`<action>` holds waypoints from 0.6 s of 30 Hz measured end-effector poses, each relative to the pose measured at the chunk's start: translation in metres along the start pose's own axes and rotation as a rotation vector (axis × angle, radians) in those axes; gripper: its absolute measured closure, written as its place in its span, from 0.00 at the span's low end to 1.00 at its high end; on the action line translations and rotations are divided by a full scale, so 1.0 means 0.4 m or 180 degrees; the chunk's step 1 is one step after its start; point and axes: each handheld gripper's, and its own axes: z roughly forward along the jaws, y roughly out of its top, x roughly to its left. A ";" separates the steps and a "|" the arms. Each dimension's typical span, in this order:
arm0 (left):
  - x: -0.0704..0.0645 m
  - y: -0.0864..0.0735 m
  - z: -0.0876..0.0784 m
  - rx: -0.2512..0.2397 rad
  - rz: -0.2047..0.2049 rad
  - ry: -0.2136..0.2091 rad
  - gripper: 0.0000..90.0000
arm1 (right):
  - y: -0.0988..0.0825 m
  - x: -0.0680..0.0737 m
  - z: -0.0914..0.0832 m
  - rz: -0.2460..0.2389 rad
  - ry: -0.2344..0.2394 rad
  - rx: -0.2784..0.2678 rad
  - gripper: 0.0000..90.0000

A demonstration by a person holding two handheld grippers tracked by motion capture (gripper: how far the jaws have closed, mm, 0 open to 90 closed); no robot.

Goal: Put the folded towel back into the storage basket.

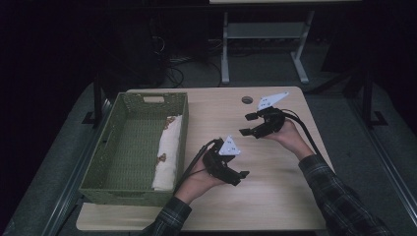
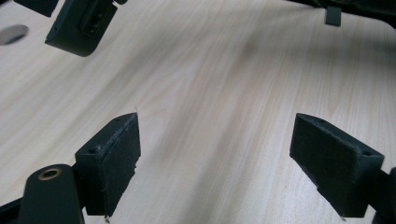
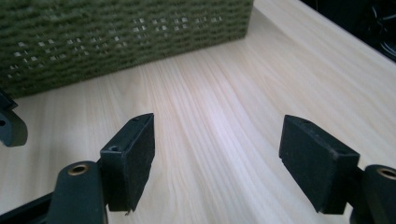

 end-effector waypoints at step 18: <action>-0.020 -0.099 0.088 0.0165 -0.0060 -0.0068 0.17 | -0.155 0.002 0.017 0.0294 -0.0186 0.0177 0.28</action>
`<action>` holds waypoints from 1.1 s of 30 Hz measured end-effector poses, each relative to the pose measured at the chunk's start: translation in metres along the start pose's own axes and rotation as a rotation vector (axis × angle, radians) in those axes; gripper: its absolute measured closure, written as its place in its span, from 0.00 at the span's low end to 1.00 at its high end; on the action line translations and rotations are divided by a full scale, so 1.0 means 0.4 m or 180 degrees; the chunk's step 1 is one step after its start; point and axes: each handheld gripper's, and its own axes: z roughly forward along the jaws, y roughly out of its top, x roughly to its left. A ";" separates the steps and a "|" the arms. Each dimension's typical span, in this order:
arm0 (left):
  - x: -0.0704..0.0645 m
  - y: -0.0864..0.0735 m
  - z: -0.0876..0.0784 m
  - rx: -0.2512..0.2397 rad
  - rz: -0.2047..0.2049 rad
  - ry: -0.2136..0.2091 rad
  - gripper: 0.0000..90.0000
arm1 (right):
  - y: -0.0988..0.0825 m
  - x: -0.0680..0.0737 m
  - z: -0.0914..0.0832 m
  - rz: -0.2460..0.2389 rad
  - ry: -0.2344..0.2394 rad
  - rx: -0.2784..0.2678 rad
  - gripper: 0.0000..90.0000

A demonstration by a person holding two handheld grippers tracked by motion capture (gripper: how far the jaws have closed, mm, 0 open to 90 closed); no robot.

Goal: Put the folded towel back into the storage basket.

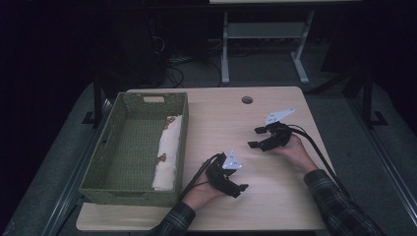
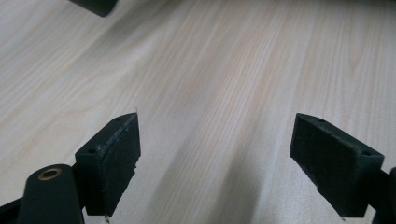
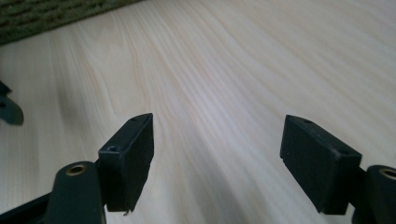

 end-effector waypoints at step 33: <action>0.009 -0.052 0.053 -0.0003 -0.0054 0.0097 0.15 | -0.096 0.011 0.019 0.0039 -0.0323 0.0178 0.15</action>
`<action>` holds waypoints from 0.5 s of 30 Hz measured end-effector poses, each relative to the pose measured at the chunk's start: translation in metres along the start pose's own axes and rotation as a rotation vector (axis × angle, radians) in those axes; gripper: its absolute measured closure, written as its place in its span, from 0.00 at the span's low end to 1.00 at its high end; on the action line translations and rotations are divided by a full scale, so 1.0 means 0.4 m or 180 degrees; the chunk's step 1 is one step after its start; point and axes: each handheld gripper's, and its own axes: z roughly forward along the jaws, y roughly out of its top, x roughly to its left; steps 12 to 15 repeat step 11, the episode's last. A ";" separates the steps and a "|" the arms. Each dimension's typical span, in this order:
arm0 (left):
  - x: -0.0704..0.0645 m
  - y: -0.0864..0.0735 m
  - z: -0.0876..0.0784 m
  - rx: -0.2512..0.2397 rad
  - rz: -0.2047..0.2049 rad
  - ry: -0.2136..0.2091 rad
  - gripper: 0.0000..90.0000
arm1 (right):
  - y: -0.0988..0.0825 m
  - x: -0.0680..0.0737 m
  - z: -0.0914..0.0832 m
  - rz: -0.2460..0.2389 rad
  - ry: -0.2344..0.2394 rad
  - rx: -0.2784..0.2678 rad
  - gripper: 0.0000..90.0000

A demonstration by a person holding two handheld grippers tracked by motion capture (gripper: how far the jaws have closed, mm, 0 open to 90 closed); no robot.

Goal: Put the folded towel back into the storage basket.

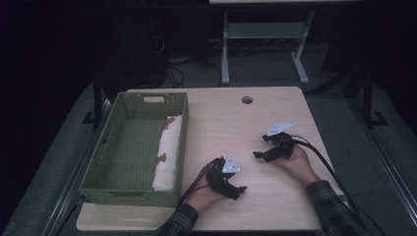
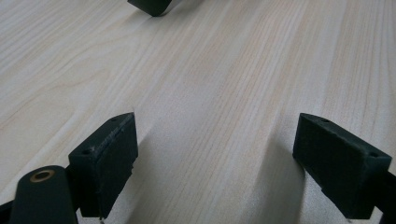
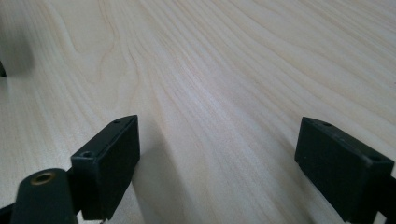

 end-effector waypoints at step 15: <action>0.001 0.000 0.000 0.0008 -0.0009 0.0016 0.14 | -0.004 0.004 -0.003 0.0007 -0.0006 0.0026 0.11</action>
